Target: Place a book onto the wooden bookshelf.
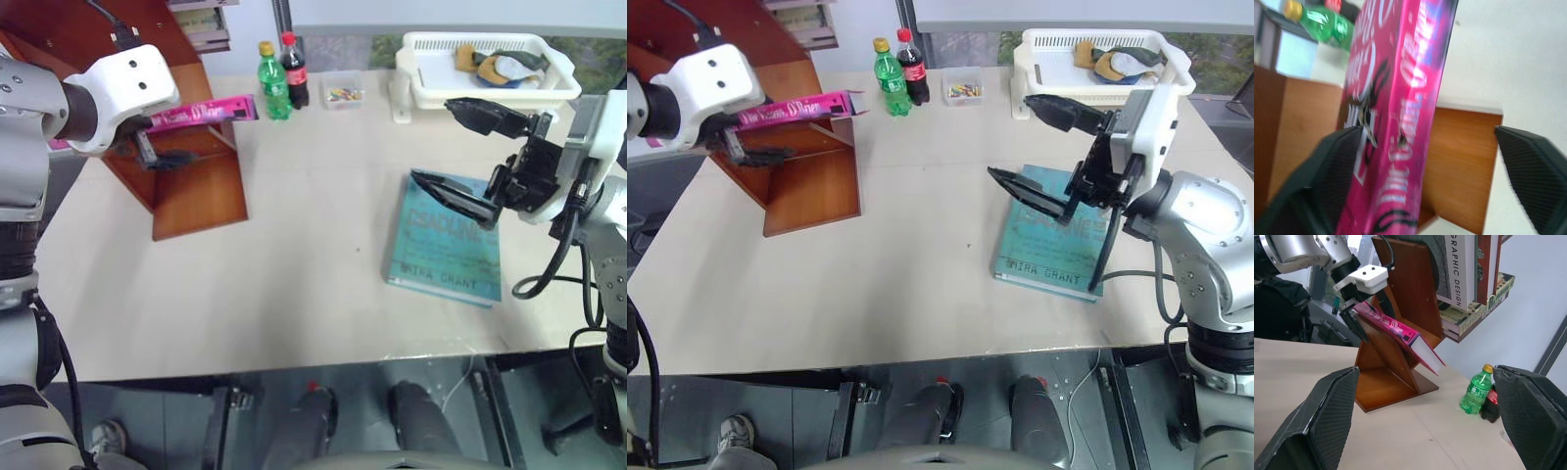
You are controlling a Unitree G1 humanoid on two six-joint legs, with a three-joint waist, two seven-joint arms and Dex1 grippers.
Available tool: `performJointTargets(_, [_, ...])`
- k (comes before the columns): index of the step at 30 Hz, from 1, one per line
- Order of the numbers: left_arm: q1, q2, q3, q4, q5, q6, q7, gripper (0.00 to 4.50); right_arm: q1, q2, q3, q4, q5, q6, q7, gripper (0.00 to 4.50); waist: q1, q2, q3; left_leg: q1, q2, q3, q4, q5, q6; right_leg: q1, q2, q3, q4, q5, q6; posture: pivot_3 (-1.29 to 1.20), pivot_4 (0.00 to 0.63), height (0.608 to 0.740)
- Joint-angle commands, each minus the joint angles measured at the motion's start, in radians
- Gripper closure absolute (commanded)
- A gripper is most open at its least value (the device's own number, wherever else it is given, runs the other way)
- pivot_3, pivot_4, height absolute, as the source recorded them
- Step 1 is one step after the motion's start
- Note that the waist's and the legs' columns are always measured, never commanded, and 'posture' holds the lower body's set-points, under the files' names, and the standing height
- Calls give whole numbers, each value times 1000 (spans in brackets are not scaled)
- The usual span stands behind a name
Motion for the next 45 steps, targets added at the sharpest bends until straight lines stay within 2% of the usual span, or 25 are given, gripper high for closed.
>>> performJointTargets(1, [2,32,50,-42,-30,39,6,26,-9,-2,-47,-33,28,-6,-11,0,1,0,0,0,0,0,0,0,0,0,0,0,0,0,0,0,150,740])
performJointTargets(6, [12,68,73,-107,-81,119,-9,26,-22,0,-48,-19,23,-20,-11,0,2,-1,0,-1,0,0,0,0,0,0,0,0,-1,0,0,0,150,740])
performJointTargets(22, [-46,92,138,-152,-211,135,28,26,-19,-2,-54,-2,16,-30,-1,0,18,-1,1,-1,0,0,0,0,0,0,0,-1,-2,0,0,0,150,740])
performJointTargets(30, [-99,60,202,-253,-418,332,14,26,-26,-14,-58,6,24,-17,10,0,18,-2,2,-2,0,0,0,0,0,0,0,-1,-2,0,0,0,150,740])
performJointTargets(35, [-44,-182,304,-431,-646,615,163,26,-7,-24,-61,-16,38,29,-21,0,24,-3,2,-2,0,-2,1,0,0,1,0,-2,-2,0,0,0,150,740])
performJointTargets(39, [154,-434,341,-560,-676,646,383,26,74,-46,-97,-81,57,81,-67,0,26,-3,2,-1,0,-2,2,1,-2,1,-1,-2,-2,0,0,0,150,740])
performJointTargets(41, [242,-549,372,-611,-715,682,464,521,114,-59,-114,-118,66,102,-91,0,23,-4,3,-2,0,-1,2,2,-4,0,-1,-1,-2,0,-1,0,150,740])
performJointTargets(42, [290,-572,358,-635,-714,674,492,765,134,-64,-121,-138,72,114,-103,0,22,-5,3,-3,0,-1,2,2,-4,0,-1,-1,-2,0,-1,0,150,740])
performJointTargets(45, [378,-624,332,-673,-719,657,562,2187,182,-76,-136,-179,86,140,-130,0,23,-6,3,-3,0,-1,1,2,-5,-1,-1,0,-3,1,-1,0,150,740])
